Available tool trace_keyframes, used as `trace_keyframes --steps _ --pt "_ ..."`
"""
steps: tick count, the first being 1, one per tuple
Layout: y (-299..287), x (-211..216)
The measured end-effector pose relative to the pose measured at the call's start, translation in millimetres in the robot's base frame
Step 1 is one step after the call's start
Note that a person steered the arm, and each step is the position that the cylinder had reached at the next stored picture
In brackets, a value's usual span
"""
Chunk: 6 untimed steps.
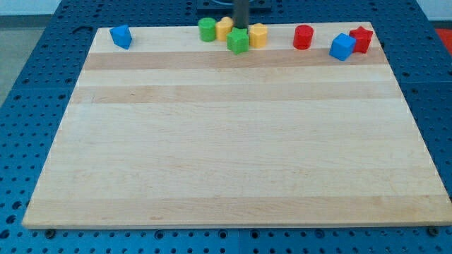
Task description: Push the green star towards bottom
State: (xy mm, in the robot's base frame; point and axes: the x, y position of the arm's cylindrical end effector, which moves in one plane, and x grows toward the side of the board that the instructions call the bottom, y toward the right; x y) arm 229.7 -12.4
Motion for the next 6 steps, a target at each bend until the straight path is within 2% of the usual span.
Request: trace_keyframes --steps 1,2,3,4,6 --pt "1.7 20.2" --pt "32.9 16.9" --pt "38.9 35.2" --pt "21.3 68.8" --pt "9.1 54.2"
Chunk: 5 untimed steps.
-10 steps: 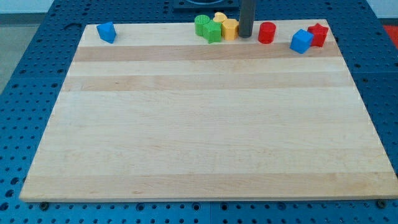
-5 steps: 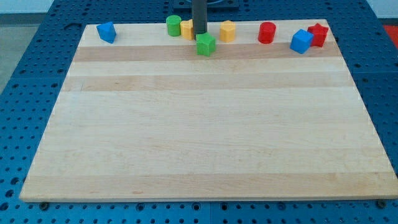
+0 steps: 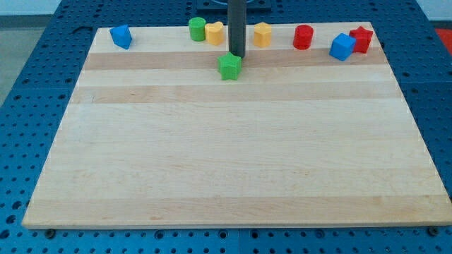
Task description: Push the green star towards bottom
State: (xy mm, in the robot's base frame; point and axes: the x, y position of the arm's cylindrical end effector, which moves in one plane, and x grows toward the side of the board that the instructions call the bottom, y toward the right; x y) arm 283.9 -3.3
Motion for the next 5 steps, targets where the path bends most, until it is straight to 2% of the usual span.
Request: trace_keyframes --steps 1,2,3,4,5 --pt "-4.5 28.7" --pt "-4.5 77.9" --pt "-0.8 93.7" --pt "-1.6 54.1" --pt "-30.4 52.7"
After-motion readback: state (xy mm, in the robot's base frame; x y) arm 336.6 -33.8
